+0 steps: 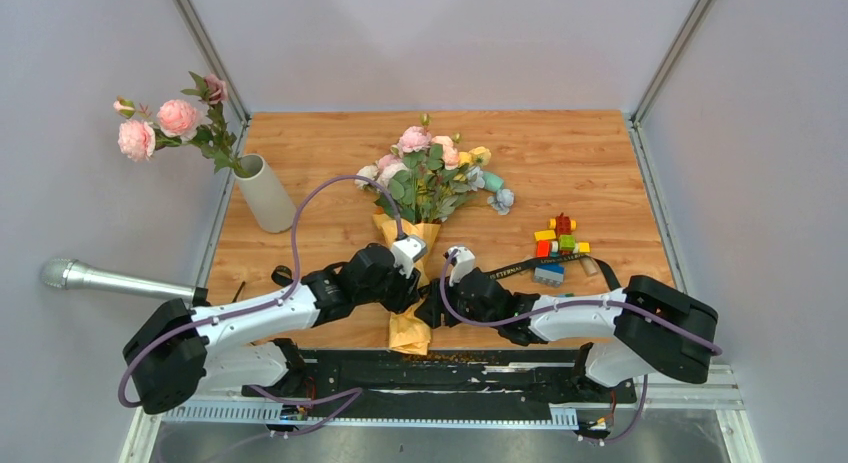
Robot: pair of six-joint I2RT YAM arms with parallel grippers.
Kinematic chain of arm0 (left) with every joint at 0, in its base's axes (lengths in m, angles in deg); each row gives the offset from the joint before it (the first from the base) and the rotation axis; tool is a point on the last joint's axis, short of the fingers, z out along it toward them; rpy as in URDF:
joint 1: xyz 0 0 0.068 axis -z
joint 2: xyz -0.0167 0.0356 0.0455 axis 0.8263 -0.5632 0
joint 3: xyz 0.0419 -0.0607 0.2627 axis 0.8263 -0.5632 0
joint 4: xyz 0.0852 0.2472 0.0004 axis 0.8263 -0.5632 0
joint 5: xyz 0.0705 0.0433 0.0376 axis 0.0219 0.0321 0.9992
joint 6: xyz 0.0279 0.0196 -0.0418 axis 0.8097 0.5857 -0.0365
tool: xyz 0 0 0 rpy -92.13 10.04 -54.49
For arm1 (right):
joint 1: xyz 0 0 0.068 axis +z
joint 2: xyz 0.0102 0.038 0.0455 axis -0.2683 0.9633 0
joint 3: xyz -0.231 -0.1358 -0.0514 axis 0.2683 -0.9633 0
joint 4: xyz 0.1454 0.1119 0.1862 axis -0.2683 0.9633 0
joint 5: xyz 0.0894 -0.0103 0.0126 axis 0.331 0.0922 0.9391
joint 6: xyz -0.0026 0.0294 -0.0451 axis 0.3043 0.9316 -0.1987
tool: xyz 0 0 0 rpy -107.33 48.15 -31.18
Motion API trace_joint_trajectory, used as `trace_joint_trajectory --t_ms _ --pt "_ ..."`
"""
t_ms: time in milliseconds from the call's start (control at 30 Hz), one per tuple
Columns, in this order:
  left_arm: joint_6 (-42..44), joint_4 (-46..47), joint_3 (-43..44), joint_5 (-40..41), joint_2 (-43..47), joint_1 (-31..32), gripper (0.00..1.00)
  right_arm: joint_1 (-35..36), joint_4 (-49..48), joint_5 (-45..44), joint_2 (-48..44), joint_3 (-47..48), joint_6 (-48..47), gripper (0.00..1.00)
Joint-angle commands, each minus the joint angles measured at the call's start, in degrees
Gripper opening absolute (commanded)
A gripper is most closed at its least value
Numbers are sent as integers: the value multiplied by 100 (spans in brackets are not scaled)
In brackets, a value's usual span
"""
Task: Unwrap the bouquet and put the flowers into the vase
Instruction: Untie the ribbon from the wrapping paper.
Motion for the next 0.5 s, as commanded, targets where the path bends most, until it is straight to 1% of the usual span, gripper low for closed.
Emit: trace_joint_trajectory --t_ms 0,133,267,467 --pt "345 105 257 116 -153 -17 43 -15 -417 87 75 6 133 53" --pt "439 14 330 248 -323 -19 40 -14 -421 87 115 -10 152 51" --pt "479 49 310 265 -378 -15 42 -15 -421 87 164 -14 161 50" --pt "599 -42 343 634 -427 -19 43 -15 -416 87 250 13 175 42"
